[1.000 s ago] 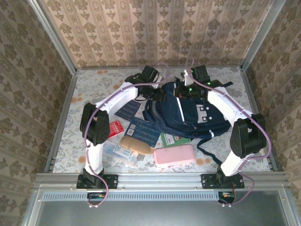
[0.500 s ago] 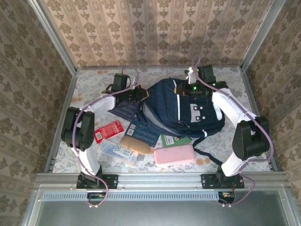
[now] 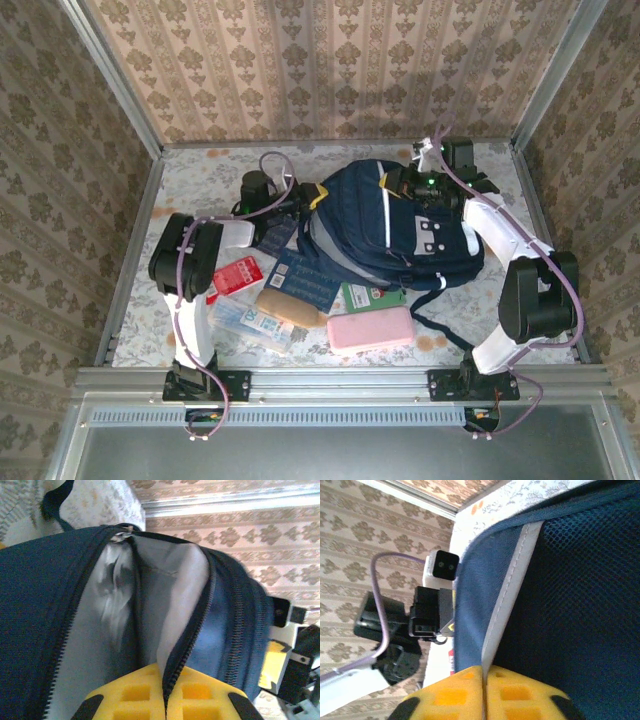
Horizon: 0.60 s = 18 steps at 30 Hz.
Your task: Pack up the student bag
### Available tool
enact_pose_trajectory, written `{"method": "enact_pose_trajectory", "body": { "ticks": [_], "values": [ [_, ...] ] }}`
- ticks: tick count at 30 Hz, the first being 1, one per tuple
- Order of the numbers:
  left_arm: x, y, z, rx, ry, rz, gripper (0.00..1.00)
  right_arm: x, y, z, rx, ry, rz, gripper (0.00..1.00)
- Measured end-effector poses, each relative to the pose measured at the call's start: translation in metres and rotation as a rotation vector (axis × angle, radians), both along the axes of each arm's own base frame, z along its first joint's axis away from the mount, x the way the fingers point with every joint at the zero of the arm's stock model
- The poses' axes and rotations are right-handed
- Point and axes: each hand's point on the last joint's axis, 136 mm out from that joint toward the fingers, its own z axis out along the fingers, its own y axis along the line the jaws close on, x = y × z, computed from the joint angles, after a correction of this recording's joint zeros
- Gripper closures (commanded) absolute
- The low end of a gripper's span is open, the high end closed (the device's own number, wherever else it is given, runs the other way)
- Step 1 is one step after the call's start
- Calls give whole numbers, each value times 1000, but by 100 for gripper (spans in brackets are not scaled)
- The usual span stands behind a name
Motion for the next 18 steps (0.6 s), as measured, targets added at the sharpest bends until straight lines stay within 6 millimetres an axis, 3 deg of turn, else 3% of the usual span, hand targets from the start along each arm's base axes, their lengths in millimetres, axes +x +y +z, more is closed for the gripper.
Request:
{"method": "enact_pose_trajectory", "body": {
  "ticks": [3, 6, 9, 18],
  "values": [
    [8, 6, 3, -34, 27, 33, 100, 2, 5, 9, 40, -32, 12, 76],
    [13, 7, 3, -52, 59, 62, 100, 0, 10, 6, 63, -23, 25, 70],
    [13, 6, 8, -71, 56, 68, 100, -4, 13, -10, 62, 14, 29, 54],
    [12, 3, 17, -104, 56, 67, 100, -5, 19, -55, 2, 96, 48, 51]
  ]
}}
